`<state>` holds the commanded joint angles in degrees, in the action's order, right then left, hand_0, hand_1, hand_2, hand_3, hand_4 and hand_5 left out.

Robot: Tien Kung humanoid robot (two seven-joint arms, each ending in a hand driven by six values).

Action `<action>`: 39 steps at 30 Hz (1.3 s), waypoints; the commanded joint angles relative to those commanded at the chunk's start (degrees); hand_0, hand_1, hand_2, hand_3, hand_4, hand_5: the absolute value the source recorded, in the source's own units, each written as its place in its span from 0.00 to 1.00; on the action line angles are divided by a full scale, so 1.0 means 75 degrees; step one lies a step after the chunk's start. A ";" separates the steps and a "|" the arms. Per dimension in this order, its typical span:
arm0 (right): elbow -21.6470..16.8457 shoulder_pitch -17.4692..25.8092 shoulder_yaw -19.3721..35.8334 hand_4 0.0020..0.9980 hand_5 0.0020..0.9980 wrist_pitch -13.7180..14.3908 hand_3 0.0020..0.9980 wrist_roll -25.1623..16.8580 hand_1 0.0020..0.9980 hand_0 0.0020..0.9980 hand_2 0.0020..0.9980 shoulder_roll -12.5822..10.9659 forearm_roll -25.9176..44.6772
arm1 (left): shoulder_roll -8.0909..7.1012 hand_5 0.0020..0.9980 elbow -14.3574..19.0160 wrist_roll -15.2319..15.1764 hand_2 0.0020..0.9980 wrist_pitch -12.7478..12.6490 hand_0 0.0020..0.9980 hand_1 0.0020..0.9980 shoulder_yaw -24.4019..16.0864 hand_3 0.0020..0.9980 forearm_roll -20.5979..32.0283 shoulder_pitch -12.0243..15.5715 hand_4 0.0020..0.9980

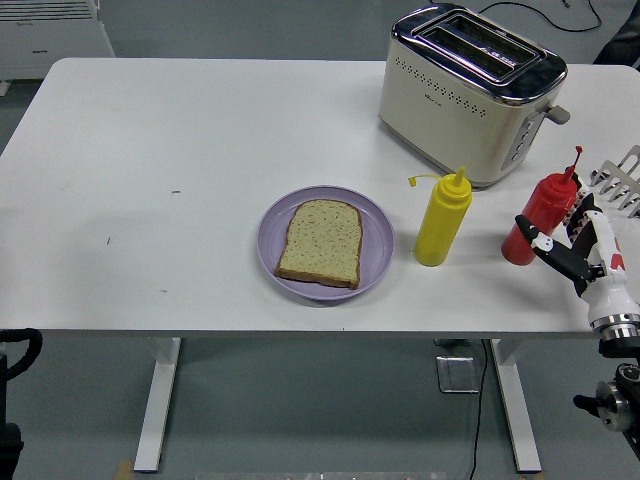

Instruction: Pick up the cup,pour liquid into bread,place the cup on the desk

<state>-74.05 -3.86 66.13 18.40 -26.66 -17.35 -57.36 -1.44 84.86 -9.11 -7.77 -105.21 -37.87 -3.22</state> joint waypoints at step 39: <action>-0.1524 0.1289 0.2247 0.71 0.11 -0.1127 0.82 0.0232 0.76 0.81 0.78 -0.0236 0.4998 | -0.0043 1.00 0.0009 -0.0010 0.74 -0.0012 0.72 0.74 0.0051 0.67 0.0004 0.0005 0.65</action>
<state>-85.48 5.81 82.99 9.95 -24.92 -19.12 -19.88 -1.76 84.93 -9.18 -7.86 -104.83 -37.84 -3.18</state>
